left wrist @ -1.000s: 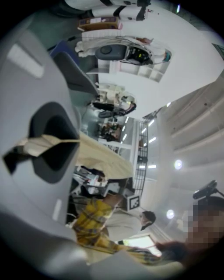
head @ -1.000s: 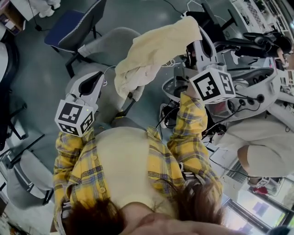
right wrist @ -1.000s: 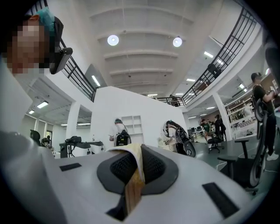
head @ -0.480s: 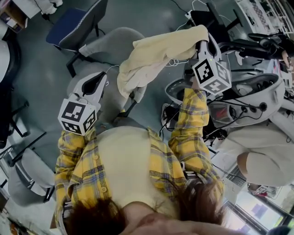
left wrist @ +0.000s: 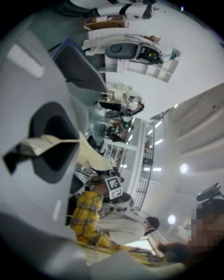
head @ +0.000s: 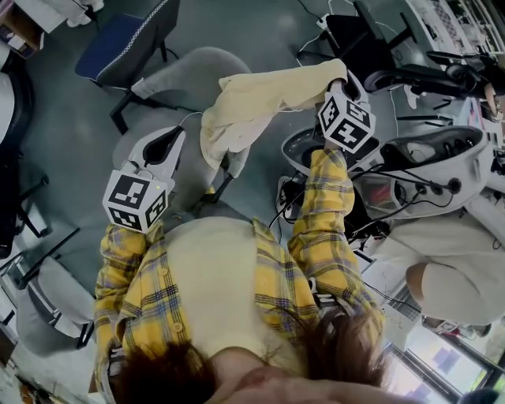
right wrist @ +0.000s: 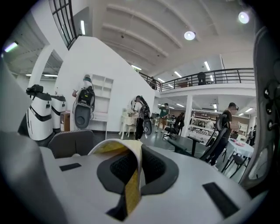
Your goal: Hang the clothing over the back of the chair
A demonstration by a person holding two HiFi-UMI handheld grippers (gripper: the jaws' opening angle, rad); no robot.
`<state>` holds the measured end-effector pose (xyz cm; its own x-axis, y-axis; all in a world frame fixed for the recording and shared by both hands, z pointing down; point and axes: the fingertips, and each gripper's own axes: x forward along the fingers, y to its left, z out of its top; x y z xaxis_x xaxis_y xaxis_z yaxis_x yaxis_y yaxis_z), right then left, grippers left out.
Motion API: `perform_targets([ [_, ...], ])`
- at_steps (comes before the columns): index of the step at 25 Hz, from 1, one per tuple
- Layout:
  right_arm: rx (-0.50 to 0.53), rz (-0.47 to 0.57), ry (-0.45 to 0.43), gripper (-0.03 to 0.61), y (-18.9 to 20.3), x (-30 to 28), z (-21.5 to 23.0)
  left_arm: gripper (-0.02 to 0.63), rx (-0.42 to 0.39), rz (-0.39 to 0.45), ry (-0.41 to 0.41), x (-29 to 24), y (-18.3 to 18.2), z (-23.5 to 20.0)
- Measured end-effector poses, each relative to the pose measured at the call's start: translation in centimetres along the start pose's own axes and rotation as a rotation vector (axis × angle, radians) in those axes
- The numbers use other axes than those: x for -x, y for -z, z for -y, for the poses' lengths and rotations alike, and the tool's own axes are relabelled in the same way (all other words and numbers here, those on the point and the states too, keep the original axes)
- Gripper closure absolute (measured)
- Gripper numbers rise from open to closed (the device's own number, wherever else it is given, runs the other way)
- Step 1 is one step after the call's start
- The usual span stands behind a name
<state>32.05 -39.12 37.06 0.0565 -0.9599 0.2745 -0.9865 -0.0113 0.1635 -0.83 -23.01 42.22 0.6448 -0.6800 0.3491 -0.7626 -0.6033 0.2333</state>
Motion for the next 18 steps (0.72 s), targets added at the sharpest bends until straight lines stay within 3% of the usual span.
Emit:
perform_targets([
  [8, 0.044, -0.172, 0.051, 0.557, 6.5, -2.2, 1.5, 0.606, 0.009, -0.021, 0.008, -0.5, 0.4, 0.0],
  [18, 0.029, -0.372, 0.033, 0.557, 14.0, -2.4, 1.1, 0.606, 0.016, -0.038, 0.012, -0.7, 0.7, -0.1],
])
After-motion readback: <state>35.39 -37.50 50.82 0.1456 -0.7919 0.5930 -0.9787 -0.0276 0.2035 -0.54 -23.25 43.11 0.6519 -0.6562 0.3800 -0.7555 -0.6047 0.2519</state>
